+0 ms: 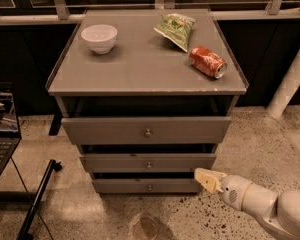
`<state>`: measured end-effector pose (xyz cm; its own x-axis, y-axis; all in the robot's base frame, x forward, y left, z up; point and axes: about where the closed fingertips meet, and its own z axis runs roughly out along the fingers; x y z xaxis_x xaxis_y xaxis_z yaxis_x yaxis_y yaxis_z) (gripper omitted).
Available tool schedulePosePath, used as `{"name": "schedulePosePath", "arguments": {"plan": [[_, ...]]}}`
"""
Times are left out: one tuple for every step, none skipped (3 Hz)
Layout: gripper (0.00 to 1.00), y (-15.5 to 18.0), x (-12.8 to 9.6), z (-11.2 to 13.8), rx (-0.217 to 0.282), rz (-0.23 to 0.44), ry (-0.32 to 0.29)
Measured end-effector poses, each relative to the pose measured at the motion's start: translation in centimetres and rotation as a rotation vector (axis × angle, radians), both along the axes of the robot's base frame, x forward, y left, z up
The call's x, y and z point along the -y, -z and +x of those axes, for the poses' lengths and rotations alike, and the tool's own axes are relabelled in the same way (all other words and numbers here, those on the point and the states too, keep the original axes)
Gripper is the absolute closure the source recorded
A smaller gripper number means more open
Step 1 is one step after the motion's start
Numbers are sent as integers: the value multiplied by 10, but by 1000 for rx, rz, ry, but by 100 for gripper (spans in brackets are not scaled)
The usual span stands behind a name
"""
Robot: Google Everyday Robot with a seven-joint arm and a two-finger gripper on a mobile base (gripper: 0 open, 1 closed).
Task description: Open bottom drawer
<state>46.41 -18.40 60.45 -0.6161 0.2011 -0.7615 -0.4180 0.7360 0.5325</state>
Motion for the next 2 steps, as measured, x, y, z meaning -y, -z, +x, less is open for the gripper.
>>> {"name": "schedulePosePath", "arguments": {"plan": [[100,18,1,-5,-11,-6,44],[100,65,12,-16,-3,-11,154]]}}
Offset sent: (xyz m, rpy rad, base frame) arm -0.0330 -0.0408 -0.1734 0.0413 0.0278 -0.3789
